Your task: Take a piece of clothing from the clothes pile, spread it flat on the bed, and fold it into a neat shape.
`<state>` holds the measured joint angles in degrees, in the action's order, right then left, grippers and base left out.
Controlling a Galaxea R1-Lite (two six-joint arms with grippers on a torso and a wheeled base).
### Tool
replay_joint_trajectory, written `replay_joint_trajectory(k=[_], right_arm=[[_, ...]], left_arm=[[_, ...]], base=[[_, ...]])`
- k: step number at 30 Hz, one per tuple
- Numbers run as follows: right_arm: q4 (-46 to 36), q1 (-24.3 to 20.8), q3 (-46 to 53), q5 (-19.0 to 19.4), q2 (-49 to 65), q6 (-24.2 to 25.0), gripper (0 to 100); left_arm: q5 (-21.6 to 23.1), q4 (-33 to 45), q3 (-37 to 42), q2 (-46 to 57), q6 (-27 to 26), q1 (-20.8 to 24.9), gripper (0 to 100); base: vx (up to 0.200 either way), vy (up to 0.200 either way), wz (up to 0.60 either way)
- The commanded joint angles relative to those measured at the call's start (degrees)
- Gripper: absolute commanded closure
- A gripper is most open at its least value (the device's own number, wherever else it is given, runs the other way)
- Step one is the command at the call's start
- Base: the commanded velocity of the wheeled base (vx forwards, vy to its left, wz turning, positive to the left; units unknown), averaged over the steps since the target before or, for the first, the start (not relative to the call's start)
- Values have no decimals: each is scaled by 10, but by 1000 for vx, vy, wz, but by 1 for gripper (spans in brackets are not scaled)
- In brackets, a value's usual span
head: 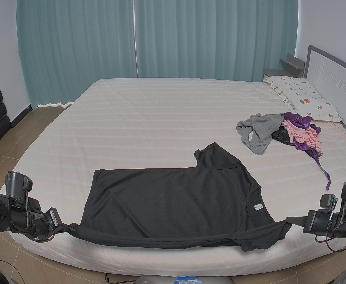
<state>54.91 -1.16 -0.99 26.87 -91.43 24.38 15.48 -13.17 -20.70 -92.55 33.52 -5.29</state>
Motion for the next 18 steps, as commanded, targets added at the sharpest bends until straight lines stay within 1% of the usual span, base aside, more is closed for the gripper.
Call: replay_joint_trajectory(k=[1, 5, 8, 14, 15, 18], right_arm=[[-16, -1, 10, -2, 33, -5, 100], [-43, -3, 10, -21, 36, -28, 100], [-46, -6, 10, -29, 36, -33, 100], [-52, -7, 8, -30, 27, -34, 100], [-54, -8, -1, -30, 16, -34, 100], [-56, -7, -9, -30, -2, -34, 100]], left_arm=[[0, 12, -4, 27, -1, -1, 100], [0, 28, -4, 35, -3, 1, 100], [0, 36, -5, 29, -4, 4, 100], [1, 38, -20, 18, -3, 4, 100], [0, 40, -36, 0, -2, 4, 100], [1, 52, -51, -25, -2, 4, 100]], base=[[0, 0, 0], [0, 0, 0], [0, 0, 0], [0, 0, 0], [0, 0, 0], [0, 0, 0]])
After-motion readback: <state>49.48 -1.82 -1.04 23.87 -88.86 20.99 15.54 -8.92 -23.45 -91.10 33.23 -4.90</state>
